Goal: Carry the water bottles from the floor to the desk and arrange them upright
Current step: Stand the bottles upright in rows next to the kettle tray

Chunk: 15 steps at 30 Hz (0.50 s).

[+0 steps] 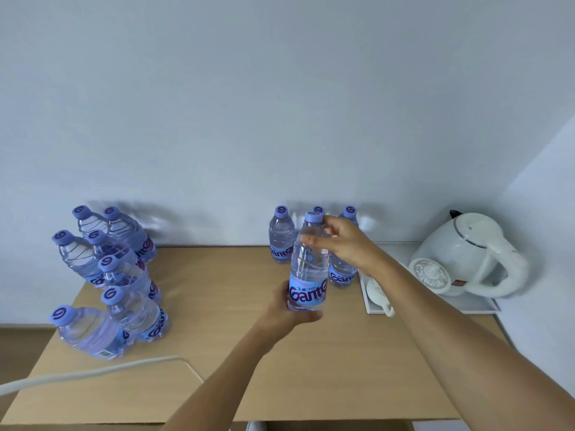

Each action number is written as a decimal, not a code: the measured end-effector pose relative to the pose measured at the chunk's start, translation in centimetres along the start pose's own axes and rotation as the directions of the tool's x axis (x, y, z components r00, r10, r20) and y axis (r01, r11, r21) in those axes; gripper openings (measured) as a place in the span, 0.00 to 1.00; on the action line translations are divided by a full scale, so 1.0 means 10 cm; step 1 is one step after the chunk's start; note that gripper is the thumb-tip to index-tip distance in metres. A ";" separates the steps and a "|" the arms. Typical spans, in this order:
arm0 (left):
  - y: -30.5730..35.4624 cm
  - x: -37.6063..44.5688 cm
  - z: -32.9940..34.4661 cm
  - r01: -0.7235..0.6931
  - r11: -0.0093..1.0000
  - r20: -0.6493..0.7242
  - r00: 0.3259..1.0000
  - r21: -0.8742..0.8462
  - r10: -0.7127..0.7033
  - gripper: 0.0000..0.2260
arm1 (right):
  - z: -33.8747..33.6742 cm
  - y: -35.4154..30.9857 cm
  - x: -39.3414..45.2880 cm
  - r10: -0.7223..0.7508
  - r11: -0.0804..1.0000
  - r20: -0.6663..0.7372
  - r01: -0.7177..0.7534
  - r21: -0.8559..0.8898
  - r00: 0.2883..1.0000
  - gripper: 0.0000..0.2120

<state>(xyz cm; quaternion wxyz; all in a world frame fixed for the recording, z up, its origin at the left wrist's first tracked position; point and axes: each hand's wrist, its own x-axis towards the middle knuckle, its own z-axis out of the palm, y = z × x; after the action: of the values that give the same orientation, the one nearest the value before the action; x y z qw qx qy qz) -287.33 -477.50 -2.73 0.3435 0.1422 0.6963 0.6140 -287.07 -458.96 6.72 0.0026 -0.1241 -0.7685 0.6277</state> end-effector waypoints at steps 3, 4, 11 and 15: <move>-0.04 0.00 0.12 -0.002 1.000 -0.037 0.999 -0.010 0.002 0.29 | 0.01 0.05 -0.09 -0.013 1.000 -0.016 0.013 -0.015 1.000 0.14; -0.07 0.01 0.16 0.005 1.000 -0.054 0.999 0.005 -0.005 0.29 | 0.02 0.08 -0.13 -0.018 1.000 -0.019 0.018 -0.015 1.000 0.14; -0.35 0.19 0.31 0.061 0.950 -0.236 0.972 0.306 0.013 0.28 | 0.13 0.51 -0.28 -0.019 0.996 -0.077 0.012 -0.090 0.997 0.16; -0.52 0.39 0.35 0.087 0.967 -0.251 0.968 0.240 -0.025 0.27 | 0.17 0.70 -0.23 0.015 0.994 -0.101 -0.026 -0.109 0.995 0.17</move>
<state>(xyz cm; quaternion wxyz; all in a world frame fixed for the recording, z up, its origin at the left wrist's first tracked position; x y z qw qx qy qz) -286.66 -473.49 -8.85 0.2511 0.0870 0.8088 0.5247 -283.81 -459.77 -0.10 0.0277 -0.1633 -0.7997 0.5771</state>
